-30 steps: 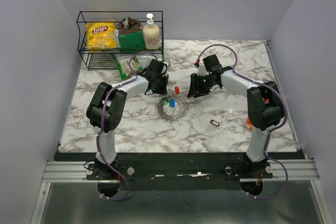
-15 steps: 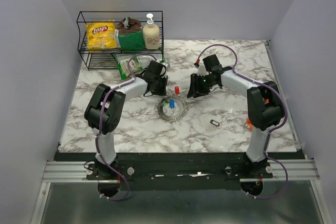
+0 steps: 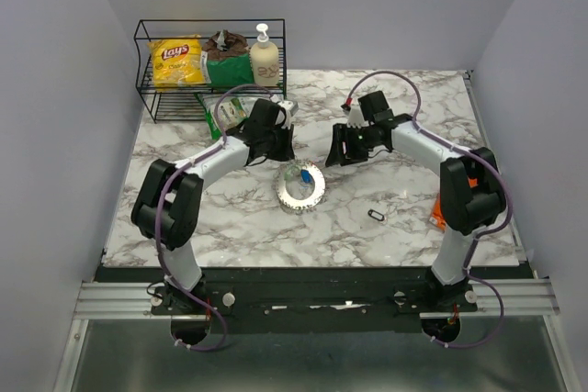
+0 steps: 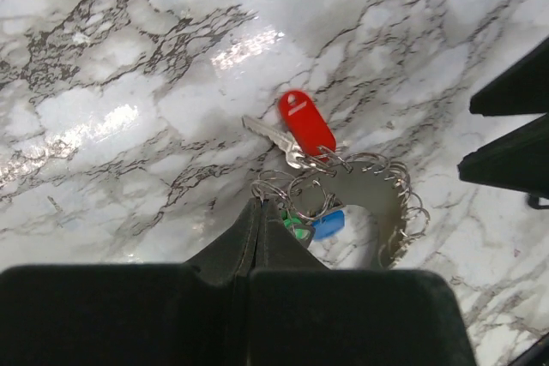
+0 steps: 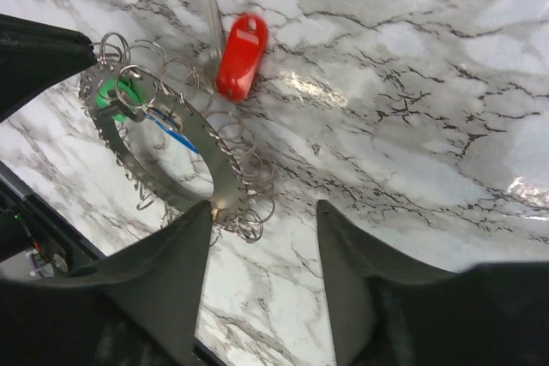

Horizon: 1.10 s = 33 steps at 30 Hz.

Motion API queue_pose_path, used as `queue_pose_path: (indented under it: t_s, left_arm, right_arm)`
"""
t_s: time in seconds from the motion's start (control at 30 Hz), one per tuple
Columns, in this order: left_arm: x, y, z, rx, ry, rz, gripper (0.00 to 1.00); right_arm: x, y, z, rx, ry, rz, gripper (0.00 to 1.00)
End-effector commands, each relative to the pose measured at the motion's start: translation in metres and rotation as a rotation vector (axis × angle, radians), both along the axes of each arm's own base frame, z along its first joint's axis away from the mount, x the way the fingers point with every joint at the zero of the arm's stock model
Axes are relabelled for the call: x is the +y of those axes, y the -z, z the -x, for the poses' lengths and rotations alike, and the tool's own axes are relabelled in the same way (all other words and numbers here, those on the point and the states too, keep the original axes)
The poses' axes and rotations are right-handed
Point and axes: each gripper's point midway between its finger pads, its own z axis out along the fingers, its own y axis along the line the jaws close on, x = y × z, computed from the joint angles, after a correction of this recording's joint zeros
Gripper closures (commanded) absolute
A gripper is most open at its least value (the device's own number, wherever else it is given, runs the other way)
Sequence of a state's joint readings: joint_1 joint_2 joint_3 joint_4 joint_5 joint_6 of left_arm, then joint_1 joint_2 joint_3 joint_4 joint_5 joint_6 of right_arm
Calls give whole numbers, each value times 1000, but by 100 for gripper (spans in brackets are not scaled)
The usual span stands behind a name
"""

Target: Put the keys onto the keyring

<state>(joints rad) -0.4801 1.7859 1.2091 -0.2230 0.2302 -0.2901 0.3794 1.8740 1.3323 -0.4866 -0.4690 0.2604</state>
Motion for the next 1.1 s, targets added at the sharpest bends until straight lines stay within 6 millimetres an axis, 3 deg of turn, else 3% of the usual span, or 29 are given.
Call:
queue_pose_path:
  t_s: [0.0,0.2,0.33,0.43,0.5,0.63,0.9,1.07]
  left_arm:
    - [-19,-53,7,-111,109,109,100]
    - [-27,-88,20,-180,182,133,100]
    - [-26,-99,32,-194,223,119,100]
    - [-25,-110,41,-217,252,121,100]
    - [-24,-113,48,-227,279,121,100]
    - [-21,-102,60,-192,307,89,100]
    - [-29,-75,79,-163,386,61,100]
    - [-39,-92,79,-321,413,95,100]
  right_arm:
    - [3,-36,-1,-91,-26,-57,32]
    - [3,-67,2,-167,-33,-85,16]
    - [2,-97,6,-250,-42,-120,6]
    - [2,-108,10,-283,-52,-139,0]
    - [3,-121,13,-324,-61,-165,0]
    - [8,-134,22,-362,-104,-221,0]
    - [15,-135,38,-404,-175,-304,0]
    - [17,-147,45,-450,-210,-330,0]
